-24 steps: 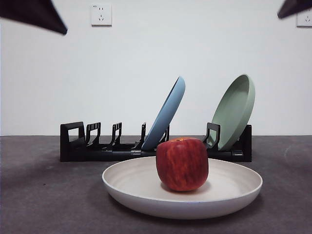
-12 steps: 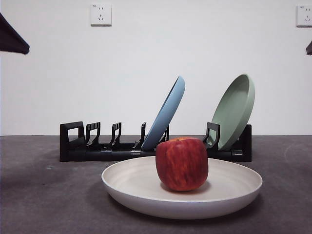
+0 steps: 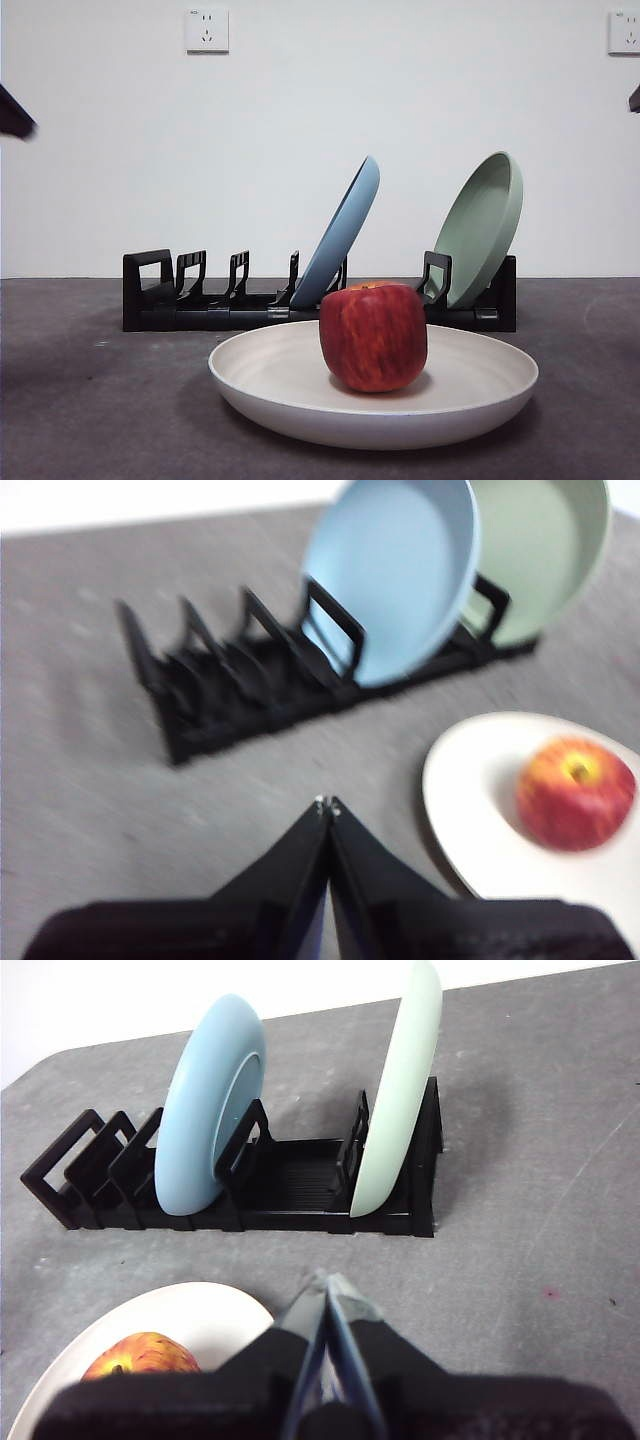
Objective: Take the yellow plate from the plate rack,put the plate on the table,take the apple from the table,put the apple in the plate
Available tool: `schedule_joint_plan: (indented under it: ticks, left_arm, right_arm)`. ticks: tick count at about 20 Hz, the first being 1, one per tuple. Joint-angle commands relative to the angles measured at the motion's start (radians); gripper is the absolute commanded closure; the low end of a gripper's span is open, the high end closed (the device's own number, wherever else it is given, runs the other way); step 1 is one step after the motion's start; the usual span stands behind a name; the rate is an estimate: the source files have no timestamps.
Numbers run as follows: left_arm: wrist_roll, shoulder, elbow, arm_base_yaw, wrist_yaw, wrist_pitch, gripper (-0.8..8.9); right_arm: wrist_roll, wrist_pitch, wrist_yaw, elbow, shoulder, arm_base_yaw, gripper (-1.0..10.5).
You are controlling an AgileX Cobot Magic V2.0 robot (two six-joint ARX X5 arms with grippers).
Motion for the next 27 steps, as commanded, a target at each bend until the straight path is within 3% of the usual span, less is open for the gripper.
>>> schedule_joint_plan:
  ticks: [1,5,10,16,27]
  left_arm:
    - [0.047,-0.107,-0.005,0.075,-0.002,-0.014,8.14]
    - [0.105,-0.287,-0.071,0.269,-0.002,-0.027,8.14]
    - [0.106,-0.426,-0.234,0.415,0.001,-0.025,8.14]
    - [0.097,-0.461,-0.369,0.445,0.004,0.02,8.14]
    - [0.087,-0.461,-0.369,0.444,-0.002,0.027,8.14]
  right_arm:
    - [0.011,0.006,0.004,-0.007,-0.002,0.002,9.5]
    - [0.011,0.006,0.003,-0.007,-0.002,0.002,9.5]
    - [0.011,0.006,0.003,-0.007,-0.002,0.002,9.5]
    - [0.011,0.006,0.003,-0.007,-0.002,0.002,9.5]
    - [0.011,0.003,0.003,-0.007,-0.002,0.002,9.5]
